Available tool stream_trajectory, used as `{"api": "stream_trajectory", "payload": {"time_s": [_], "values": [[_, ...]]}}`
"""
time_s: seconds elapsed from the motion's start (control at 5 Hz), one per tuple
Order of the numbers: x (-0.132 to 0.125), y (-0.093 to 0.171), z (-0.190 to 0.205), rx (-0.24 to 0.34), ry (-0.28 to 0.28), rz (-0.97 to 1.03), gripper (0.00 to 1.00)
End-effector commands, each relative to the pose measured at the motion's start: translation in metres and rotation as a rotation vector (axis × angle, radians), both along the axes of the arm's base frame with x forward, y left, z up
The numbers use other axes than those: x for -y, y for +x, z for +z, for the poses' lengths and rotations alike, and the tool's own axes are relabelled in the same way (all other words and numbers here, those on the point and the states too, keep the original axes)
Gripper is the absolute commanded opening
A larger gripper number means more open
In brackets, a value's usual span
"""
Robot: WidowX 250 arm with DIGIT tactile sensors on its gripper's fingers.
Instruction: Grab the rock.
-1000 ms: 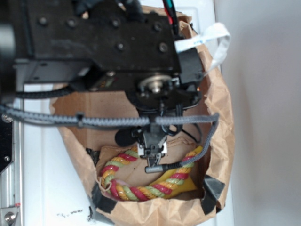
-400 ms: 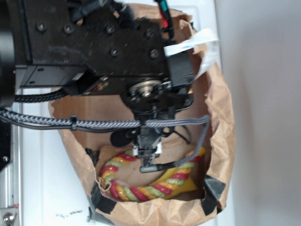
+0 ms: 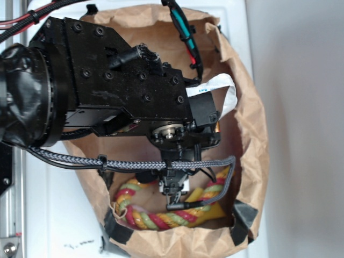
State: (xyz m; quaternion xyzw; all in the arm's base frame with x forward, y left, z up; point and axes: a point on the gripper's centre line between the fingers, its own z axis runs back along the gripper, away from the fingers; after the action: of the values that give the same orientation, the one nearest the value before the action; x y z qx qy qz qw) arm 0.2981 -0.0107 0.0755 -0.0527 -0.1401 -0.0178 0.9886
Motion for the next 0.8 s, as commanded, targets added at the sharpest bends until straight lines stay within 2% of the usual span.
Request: {"api": "stream_trajectory", "payload": {"time_s": [0.0,0.2,0.4,0.6], "values": [[0.014,0.017,0.006,0.033,-0.036,-0.022,1.0],[0.002,0.02,0.004,0.028,-0.024,0.012,1.0],[-0.013,0.016,-0.009,-0.009,0.08,0.024,1.0],[-0.024,0.014,-0.01,-0.008,0.18,0.037,1.0]]}}
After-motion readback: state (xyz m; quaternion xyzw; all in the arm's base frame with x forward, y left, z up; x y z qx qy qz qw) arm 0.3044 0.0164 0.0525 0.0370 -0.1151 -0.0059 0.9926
